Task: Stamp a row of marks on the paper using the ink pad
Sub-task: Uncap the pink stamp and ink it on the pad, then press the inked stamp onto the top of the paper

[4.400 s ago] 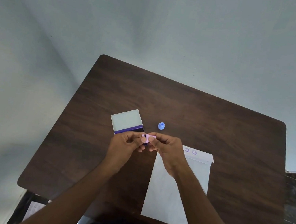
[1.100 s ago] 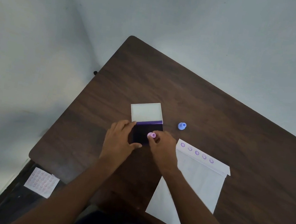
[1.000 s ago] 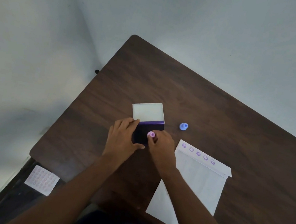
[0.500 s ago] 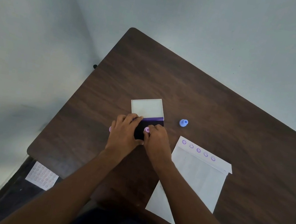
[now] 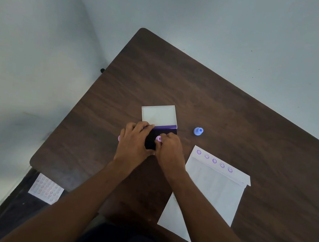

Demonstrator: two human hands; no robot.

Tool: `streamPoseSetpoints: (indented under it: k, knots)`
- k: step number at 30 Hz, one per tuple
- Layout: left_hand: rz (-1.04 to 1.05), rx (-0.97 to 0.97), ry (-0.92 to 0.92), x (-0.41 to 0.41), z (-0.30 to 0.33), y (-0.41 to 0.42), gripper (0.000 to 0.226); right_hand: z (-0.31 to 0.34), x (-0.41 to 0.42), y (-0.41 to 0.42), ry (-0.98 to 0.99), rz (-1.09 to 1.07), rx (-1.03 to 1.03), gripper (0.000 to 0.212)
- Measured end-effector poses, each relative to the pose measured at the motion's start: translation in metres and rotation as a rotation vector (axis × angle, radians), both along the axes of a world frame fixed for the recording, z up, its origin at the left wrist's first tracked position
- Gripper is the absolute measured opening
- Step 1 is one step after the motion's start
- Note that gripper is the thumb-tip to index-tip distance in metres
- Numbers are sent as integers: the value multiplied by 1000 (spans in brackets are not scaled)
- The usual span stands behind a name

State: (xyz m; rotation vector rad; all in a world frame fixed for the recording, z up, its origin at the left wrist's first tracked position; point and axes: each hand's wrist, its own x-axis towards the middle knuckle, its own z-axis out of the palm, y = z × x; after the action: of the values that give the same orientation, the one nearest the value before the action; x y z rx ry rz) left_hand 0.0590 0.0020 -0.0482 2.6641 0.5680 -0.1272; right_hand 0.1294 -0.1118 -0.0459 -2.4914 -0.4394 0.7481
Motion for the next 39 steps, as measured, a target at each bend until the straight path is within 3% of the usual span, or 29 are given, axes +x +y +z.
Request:
streamPoseSetpoints:
  k: [10, 14, 17, 20, 24, 27, 35, 39]
  knots:
    - [2, -3, 5, 0, 3, -1, 80, 1, -1, 2, 7, 14, -9, 33]
    - [-11, -6, 52, 2, 7, 0, 82, 7, 5, 3, 121, -32, -68, 42]
    - [-42, -13, 104, 4, 13, -3, 90, 18, -2, -10, -78, 34, 41, 33]
    - [-40, -48, 104, 7, 23, -7, 100, 31, -18, -31, -256, -188, 224, 20]
    - [-245, -75, 13, 13, 38, -37, 64, 41, -15, -72, -309, -447, 314, 17]
    - [-442, -157, -39, 29, 49, -80, 45, 40, -8, -118, -216, -642, 242, 21]
    - [-778, -82, -47, 61, 36, -167, 57, 36, 3, -210, -245, -981, 319, 22]
    - [-829, -45, -12, 67, 20, -182, 57, 31, 7, -224, -265, -991, 325, 19]
